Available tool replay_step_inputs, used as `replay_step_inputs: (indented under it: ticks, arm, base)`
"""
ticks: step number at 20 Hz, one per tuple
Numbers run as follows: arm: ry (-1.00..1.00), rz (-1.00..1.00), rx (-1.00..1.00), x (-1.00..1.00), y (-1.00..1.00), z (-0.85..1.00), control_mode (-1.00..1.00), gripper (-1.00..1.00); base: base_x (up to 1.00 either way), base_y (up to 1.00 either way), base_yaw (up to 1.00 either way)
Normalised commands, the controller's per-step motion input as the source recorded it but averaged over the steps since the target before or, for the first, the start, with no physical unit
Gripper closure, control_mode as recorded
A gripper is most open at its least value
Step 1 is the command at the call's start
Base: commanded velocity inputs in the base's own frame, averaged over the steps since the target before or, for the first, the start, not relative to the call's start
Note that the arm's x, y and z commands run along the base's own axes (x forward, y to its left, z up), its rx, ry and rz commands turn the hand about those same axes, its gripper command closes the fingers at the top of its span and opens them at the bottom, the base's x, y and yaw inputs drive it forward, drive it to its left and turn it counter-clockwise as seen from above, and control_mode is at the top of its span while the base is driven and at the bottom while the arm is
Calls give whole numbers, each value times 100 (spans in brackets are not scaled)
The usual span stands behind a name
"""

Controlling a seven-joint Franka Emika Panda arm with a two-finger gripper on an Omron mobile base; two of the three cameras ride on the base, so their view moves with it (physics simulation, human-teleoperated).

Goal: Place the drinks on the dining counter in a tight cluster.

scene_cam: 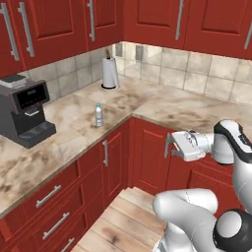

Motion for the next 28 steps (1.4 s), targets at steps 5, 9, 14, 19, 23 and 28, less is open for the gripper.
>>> replay_step_inputs:
  ticks: [5, 9, 14, 19, 23, 28]
  arm:
    - [0, 0, 0, 0, 0, 0, 100, -100]
    - [0, 0, 0, 0, 0, 0, 100, -100]
    - [0, 0, 0, 0, 0, 0, 100, -100]
    - [0, 0, 0, 0, 0, 0, 100, -100]
    - [0, 0, 0, 0, 0, 0, 100, -100]
    - [0, 0, 0, 0, 0, 0, 100, -100]
  base:
    - [73, -21, 15]
    - [63, -1, 11]
    - [62, -6, 33]
    - [54, -1, 41]
    - [57, -11, 42]
    - [45, -8, 36]
